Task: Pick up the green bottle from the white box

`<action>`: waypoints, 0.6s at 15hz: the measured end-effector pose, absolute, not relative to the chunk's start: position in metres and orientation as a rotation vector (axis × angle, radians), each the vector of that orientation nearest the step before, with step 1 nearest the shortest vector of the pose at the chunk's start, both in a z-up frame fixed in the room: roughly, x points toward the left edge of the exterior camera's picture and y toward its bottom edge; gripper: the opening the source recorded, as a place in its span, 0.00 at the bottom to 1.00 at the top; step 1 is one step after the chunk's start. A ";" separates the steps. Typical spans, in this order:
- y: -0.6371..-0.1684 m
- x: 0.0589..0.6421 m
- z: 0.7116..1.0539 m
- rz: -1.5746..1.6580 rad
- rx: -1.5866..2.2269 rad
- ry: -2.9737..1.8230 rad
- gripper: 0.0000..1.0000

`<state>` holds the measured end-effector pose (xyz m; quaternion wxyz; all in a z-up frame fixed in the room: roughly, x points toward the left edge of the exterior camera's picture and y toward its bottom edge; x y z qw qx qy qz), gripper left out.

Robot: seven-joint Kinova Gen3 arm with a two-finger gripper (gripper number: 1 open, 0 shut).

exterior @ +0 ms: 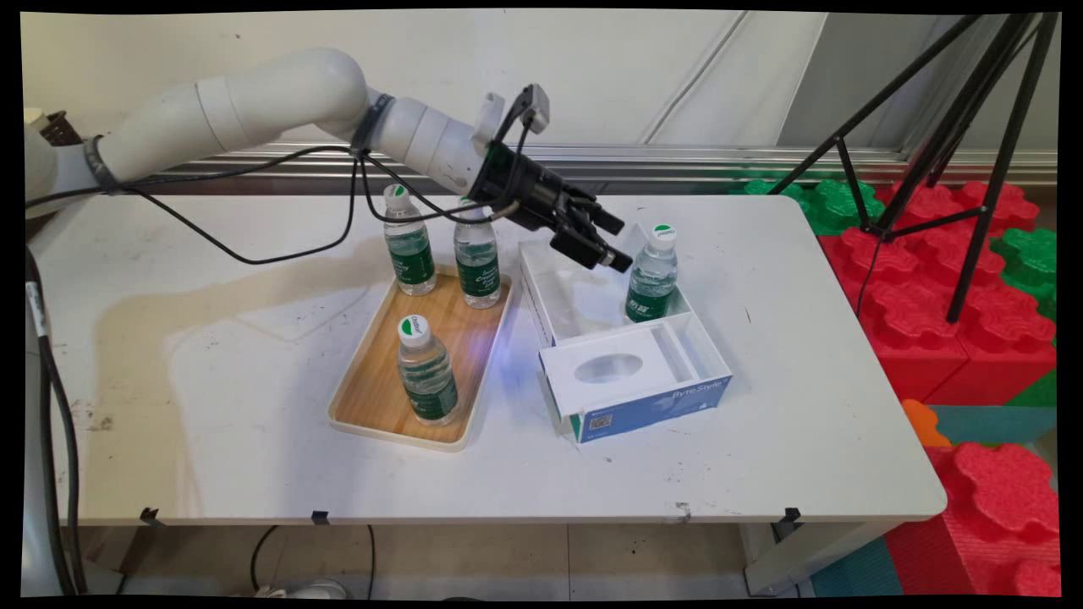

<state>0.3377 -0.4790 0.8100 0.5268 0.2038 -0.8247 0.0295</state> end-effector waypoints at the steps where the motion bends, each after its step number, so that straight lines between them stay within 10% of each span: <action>1: -0.480 0.335 0.807 0.068 0.487 -1.974 1.00; 9: -0.492 0.315 0.786 0.055 0.484 -1.986 1.00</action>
